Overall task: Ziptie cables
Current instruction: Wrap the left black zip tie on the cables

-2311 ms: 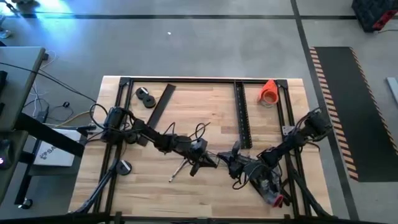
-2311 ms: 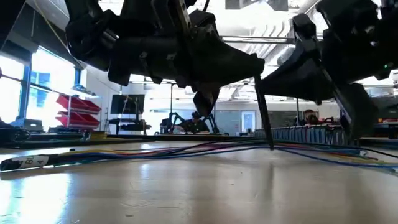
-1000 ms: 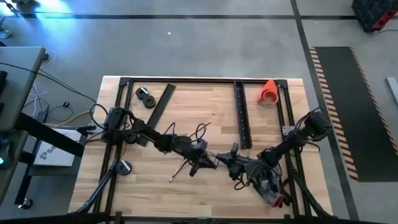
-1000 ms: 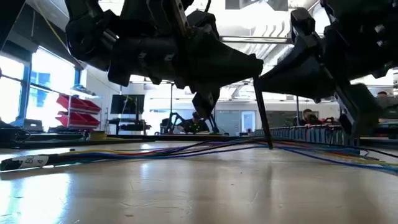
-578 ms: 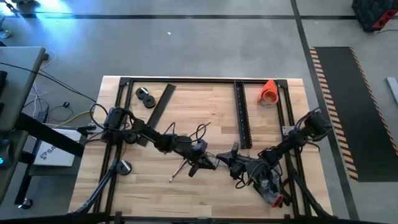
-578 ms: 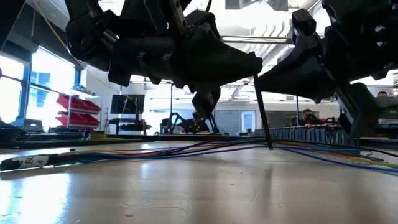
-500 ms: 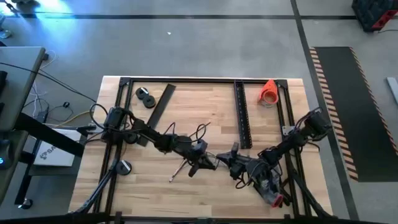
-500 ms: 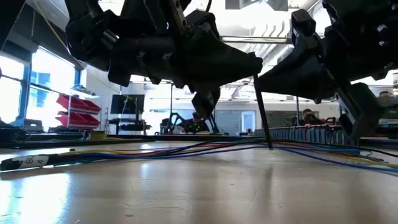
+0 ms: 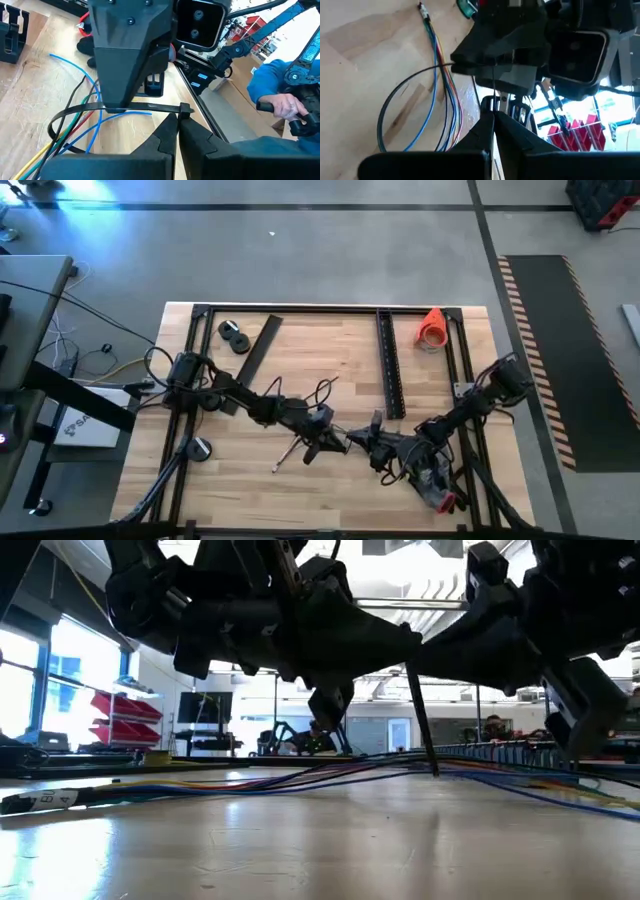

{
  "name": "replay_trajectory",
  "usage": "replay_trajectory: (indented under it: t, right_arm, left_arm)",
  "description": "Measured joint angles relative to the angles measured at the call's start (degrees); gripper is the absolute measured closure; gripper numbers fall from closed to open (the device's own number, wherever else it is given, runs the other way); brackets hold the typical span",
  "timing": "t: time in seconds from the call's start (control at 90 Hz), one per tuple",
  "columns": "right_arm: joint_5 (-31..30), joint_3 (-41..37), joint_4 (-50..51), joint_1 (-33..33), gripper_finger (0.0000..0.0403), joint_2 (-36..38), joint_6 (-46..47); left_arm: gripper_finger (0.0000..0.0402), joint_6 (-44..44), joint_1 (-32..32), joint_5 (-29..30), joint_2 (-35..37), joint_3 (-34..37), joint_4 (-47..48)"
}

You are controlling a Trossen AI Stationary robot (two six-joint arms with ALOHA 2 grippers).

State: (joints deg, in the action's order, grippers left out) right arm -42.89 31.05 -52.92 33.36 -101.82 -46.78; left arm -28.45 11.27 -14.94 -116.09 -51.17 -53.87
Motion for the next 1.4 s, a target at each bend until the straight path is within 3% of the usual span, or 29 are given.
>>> replay_trajectory:
  t: [0.611,0.856,0.967,1.156,1.4]
  right_arm:
    - [2.3,0.1,-2.6,0.4,0.0403,0.0,-5.8]
    - [4.0,0.1,1.4,-0.6,0.0399,0.0,0.2]
    - [5.5,0.1,2.1,-1.3,0.0377,0.0,3.4]
    - [6.2,0.1,2.1,-1.6,0.0306,0.0,4.9]
    - [-2.0,0.1,4.1,-2.6,0.0257,0.0,7.7]
  left_arm:
    - [0.0402,-1.4,-0.4,0.5,0.0,0.0,0.1]
    - [0.0402,-1.4,-0.4,0.6,-0.1,0.0,0.3]
    - [0.0402,-1.4,-0.4,0.6,-0.1,0.0,0.5]
    - [0.0402,-1.4,-0.4,0.6,-0.1,0.0,0.6]
    - [0.0402,-1.4,-0.4,0.6,-0.1,0.0,0.6]
